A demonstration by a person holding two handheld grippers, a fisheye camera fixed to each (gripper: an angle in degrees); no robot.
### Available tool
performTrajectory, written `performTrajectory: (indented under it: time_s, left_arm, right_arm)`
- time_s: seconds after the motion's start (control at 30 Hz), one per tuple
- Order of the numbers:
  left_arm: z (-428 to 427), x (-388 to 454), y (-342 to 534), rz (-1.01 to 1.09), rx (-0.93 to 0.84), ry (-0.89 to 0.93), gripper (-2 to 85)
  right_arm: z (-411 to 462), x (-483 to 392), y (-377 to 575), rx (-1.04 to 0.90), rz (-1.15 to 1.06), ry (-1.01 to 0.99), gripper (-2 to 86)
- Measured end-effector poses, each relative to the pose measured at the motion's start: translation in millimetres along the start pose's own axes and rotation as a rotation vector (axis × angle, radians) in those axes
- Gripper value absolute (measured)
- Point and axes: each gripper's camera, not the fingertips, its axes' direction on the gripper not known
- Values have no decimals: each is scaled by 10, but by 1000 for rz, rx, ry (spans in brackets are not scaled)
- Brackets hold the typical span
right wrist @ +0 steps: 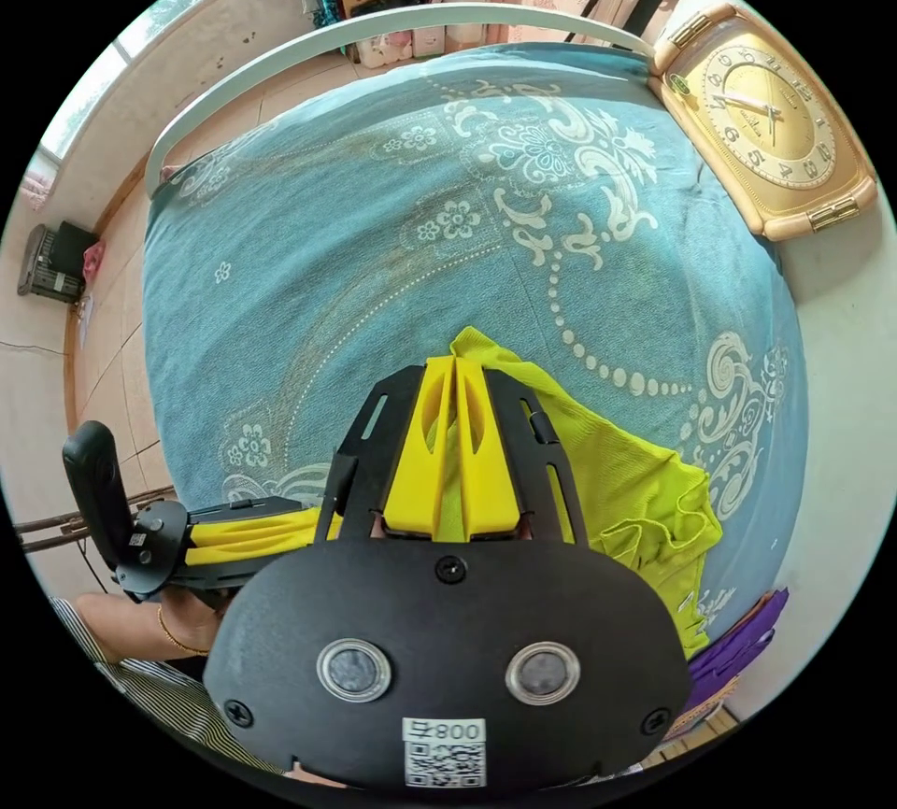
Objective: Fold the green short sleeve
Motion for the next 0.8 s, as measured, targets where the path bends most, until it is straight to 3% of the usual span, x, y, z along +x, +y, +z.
performTrajectory:
  time_s: [0.3, 0.8]
  left_arm:
    - [-138, -83, -93, 38, 7, -18, 2]
    - [-240, -419, -228, -158, 24, 72, 52]
  right_arm:
    - [66, 30, -475, 18, 4, 22, 6]
    - [243, 340, -761, 16, -26, 60, 18]
